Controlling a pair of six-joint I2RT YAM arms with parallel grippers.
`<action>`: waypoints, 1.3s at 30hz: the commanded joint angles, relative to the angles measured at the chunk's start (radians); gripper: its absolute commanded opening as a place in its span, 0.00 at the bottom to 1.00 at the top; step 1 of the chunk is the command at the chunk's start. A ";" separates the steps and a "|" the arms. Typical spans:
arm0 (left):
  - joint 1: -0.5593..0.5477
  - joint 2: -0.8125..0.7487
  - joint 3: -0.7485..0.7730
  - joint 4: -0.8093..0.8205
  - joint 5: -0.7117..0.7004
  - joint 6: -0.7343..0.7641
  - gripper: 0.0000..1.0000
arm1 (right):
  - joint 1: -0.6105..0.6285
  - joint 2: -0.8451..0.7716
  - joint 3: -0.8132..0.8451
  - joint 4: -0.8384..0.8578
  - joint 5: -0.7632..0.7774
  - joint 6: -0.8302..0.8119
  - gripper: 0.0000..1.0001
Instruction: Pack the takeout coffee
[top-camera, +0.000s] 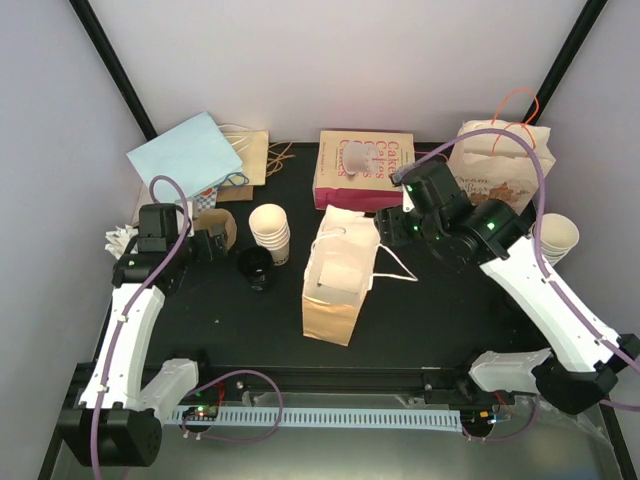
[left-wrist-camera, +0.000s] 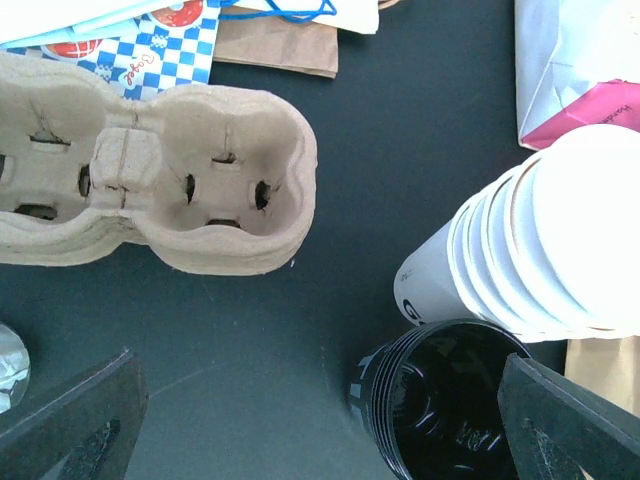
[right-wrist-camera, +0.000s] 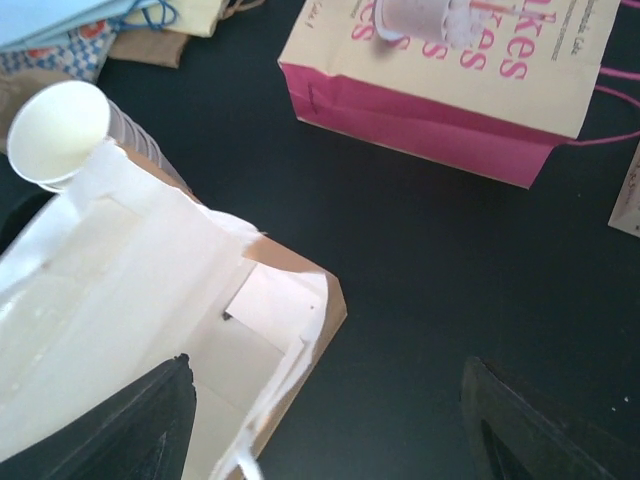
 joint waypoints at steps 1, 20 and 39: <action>0.006 0.011 0.050 -0.003 0.026 -0.011 0.99 | -0.004 0.048 0.005 -0.042 0.003 -0.033 0.74; 0.006 0.056 0.031 0.044 -0.075 -0.026 0.99 | -0.005 0.230 0.063 -0.021 0.078 0.008 0.12; 0.011 0.175 0.066 0.077 -0.174 -0.039 0.99 | -0.171 0.430 0.284 -0.008 0.050 -0.051 0.07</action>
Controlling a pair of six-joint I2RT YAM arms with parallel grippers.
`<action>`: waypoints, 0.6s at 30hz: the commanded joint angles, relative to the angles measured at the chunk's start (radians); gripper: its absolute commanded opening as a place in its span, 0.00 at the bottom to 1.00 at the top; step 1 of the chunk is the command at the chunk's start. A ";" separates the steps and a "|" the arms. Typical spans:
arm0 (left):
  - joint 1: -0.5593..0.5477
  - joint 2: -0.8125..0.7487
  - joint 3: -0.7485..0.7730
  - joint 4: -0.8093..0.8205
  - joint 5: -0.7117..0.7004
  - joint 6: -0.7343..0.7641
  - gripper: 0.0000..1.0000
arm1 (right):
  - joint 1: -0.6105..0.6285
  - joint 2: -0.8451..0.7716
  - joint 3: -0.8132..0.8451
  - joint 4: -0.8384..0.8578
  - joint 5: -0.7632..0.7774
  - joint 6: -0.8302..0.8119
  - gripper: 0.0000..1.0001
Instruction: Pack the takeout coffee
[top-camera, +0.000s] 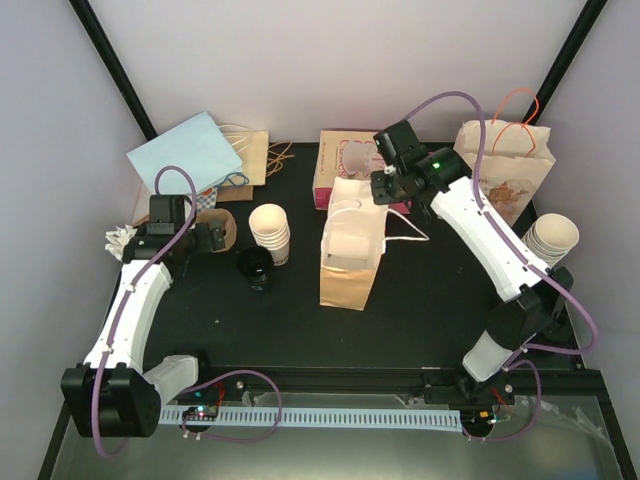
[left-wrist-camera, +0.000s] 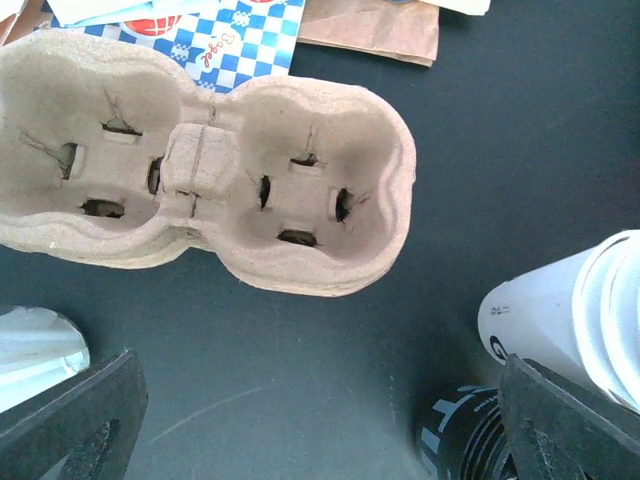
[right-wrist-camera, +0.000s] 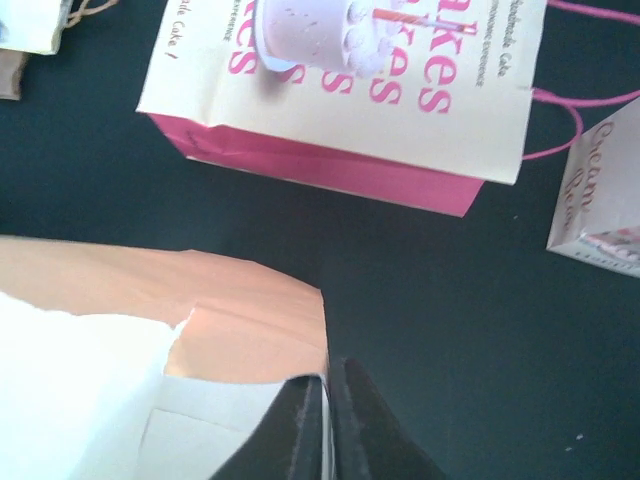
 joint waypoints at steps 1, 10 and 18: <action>0.009 0.023 0.055 0.025 -0.038 -0.006 0.99 | -0.044 0.039 0.050 0.004 -0.013 -0.042 0.12; 0.010 0.051 0.081 0.004 -0.002 0.017 0.99 | -0.057 0.016 0.079 -0.006 -0.004 -0.071 0.41; 0.011 0.092 0.111 -0.046 0.052 0.050 0.99 | -0.056 -0.088 0.075 0.011 0.021 -0.093 0.60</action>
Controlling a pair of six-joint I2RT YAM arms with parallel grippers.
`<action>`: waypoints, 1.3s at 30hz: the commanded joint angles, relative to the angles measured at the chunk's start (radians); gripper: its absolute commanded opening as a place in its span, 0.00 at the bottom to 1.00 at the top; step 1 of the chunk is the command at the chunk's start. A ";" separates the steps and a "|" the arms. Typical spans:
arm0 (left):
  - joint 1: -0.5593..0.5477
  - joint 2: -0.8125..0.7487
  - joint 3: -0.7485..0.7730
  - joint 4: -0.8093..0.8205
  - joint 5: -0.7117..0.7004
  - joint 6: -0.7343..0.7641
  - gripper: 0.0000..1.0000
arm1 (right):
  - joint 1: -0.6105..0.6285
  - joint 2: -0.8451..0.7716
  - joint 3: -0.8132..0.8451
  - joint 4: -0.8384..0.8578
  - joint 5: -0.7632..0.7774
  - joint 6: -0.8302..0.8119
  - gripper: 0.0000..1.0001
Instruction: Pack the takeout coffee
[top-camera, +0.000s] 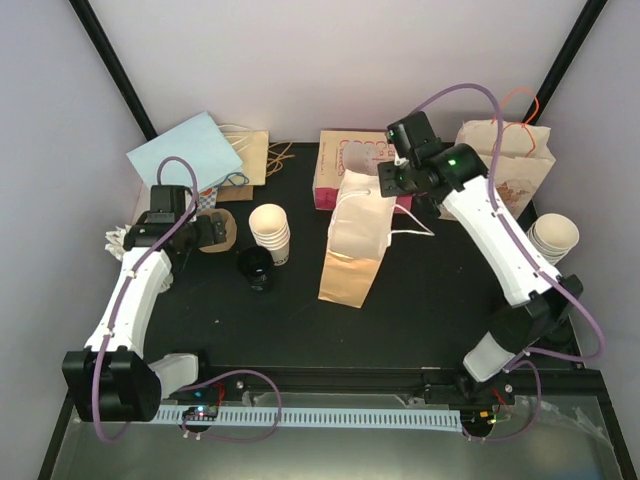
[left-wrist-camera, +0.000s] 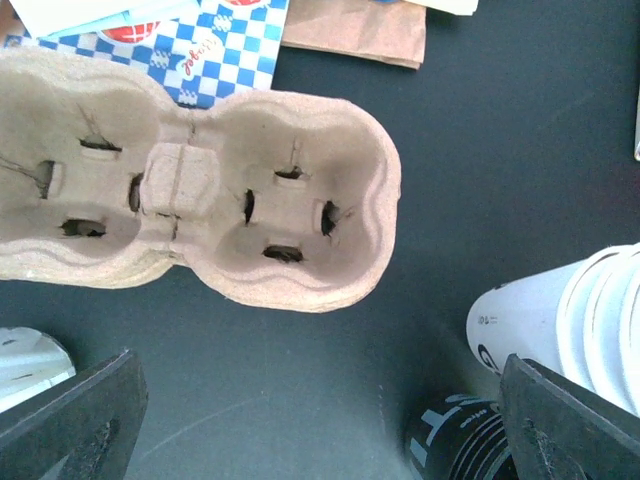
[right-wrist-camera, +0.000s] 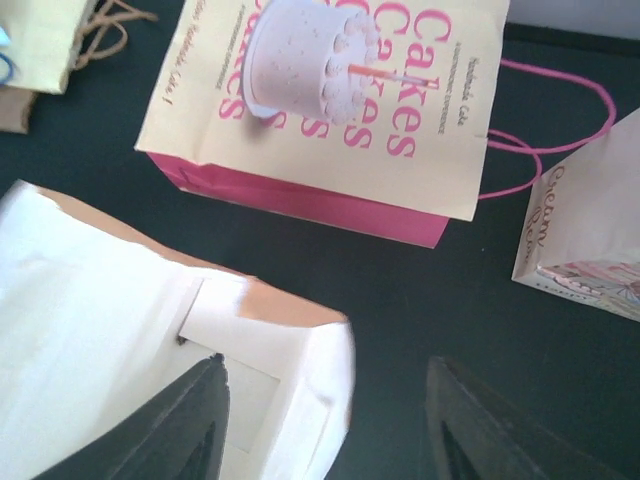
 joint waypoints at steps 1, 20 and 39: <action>0.006 0.009 0.043 -0.034 0.035 0.029 0.99 | -0.001 -0.097 0.015 0.022 0.026 -0.024 0.67; 0.001 0.185 0.135 -0.080 0.063 0.099 0.71 | 0.000 -0.727 -0.738 0.490 0.017 0.079 1.00; -0.055 0.512 0.332 -0.195 0.035 0.113 0.59 | -0.001 -1.012 -0.990 0.548 -0.046 0.105 1.00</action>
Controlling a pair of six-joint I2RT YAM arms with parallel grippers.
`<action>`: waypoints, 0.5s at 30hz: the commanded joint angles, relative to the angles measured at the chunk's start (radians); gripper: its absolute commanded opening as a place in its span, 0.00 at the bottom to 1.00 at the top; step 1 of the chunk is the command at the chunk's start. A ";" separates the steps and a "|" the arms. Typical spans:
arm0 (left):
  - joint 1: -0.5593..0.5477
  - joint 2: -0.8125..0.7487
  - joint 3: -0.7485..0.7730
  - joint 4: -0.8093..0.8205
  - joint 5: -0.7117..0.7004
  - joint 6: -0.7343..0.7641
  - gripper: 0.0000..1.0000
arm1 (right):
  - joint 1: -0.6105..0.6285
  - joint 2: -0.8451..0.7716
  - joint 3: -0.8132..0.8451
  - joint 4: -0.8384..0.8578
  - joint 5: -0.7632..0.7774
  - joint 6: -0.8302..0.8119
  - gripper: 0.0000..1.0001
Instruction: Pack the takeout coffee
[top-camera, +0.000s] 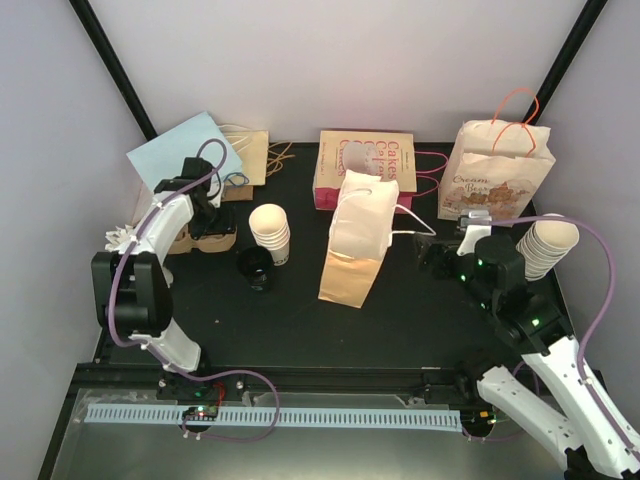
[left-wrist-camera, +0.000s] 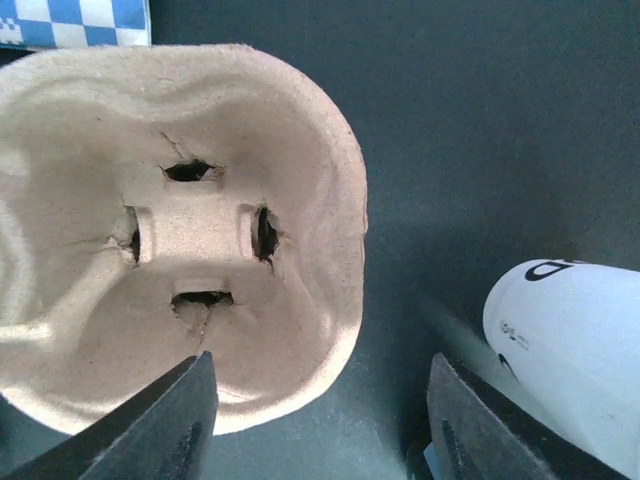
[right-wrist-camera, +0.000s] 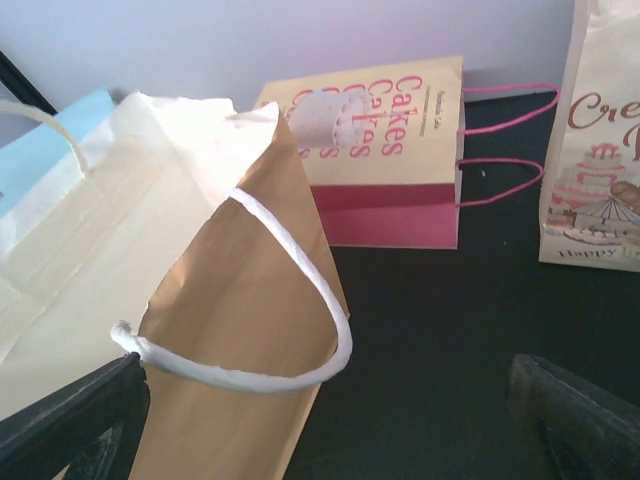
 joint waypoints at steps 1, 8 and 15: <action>-0.005 0.043 0.053 -0.057 -0.027 0.022 0.58 | -0.001 -0.015 0.017 0.049 -0.001 -0.014 1.00; -0.007 0.068 0.055 -0.062 -0.040 0.024 0.49 | 0.000 -0.001 0.024 0.056 0.007 -0.023 1.00; -0.014 0.068 0.062 -0.078 -0.036 0.025 0.32 | -0.001 -0.001 0.023 0.052 0.022 -0.030 1.00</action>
